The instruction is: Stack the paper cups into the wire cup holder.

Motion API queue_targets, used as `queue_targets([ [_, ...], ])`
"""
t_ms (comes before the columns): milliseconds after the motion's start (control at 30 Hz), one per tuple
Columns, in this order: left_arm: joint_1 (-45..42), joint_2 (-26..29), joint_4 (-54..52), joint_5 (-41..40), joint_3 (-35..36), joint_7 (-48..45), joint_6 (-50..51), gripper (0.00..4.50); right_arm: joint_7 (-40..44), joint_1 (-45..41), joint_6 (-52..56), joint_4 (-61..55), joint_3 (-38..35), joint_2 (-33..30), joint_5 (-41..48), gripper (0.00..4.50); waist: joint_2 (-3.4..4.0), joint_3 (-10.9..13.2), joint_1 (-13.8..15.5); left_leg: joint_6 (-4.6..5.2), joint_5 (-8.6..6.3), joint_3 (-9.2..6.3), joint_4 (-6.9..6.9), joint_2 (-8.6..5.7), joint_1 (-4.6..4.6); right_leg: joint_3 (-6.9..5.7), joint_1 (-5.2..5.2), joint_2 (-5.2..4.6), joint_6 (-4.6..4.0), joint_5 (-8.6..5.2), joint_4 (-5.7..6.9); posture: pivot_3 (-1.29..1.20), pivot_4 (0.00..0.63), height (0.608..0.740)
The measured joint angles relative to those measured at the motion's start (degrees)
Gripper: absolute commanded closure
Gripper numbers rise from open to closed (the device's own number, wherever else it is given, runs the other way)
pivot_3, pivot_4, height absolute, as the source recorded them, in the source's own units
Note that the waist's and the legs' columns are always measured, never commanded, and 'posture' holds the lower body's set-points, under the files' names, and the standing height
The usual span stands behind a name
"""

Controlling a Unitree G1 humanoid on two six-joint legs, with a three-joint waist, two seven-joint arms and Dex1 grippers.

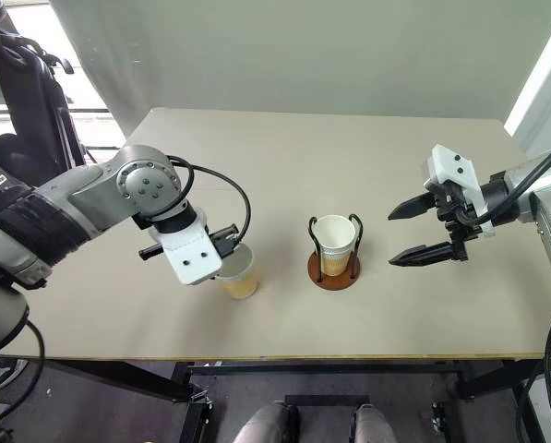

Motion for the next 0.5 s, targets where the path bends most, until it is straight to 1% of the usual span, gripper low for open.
queue_targets([
  [167, -5.2, -6.5, 12.8, 3.9, 5.6, 0.0, -2.6, 4.47, 0.1, 0.0, -0.5, 0.3, 0.0, -0.1, -0.1, 0.00, 0.00, 0.0, -0.1, -0.03, -0.06, 0.01, -0.05, -0.01, 0.02, 0.01, -0.02, 0.00, 0.01, 0.00, -0.08, 0.00, 0.150, 0.740],
  [300, -6.9, -10.9, 20.0, 6.3, 8.6, 0.0, -4.5, 4.47, 0.3, 0.0, -1.9, 1.5, 0.0, -0.3, -0.3, 0.00, -0.01, 0.0, 0.0, -0.02, -0.06, 0.01, -0.17, 0.00, -0.02, 0.01, -0.08, 0.00, 0.06, -0.01, -0.11, 0.00, 0.150, 0.740],
  [500, -10.9, -16.0, 28.7, 8.5, 13.9, 0.0, -6.1, 4.47, 0.3, 0.0, -5.6, 5.6, 0.0, -0.3, -1.7, 0.00, -0.03, 0.0, 0.1, 0.03, -0.09, 0.05, -0.24, -0.01, -0.04, 0.01, -0.12, -0.02, 0.15, 0.00, -0.13, 0.00, 0.150, 0.740],
])
